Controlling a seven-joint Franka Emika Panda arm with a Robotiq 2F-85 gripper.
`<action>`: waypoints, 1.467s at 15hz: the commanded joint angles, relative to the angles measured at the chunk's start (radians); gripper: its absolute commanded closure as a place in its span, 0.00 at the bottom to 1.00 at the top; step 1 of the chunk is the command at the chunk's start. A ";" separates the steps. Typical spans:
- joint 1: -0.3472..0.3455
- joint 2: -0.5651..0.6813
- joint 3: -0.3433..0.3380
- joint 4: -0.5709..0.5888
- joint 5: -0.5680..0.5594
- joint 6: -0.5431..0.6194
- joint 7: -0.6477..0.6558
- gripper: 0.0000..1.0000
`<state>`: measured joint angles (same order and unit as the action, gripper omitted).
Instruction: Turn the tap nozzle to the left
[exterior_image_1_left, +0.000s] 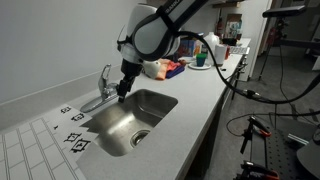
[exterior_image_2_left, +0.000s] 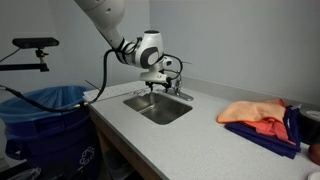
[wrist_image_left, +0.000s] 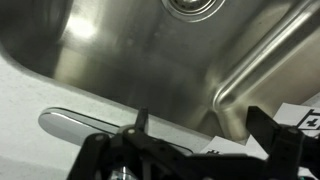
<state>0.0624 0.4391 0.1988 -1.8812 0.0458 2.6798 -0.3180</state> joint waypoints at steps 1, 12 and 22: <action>0.002 0.067 0.039 0.082 0.024 0.047 -0.003 0.00; 0.011 0.140 0.120 0.212 0.026 0.072 -0.014 0.00; 0.022 0.188 0.163 0.264 0.021 0.129 -0.037 0.00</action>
<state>0.0744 0.5761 0.3386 -1.6938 0.0521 2.7578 -0.3170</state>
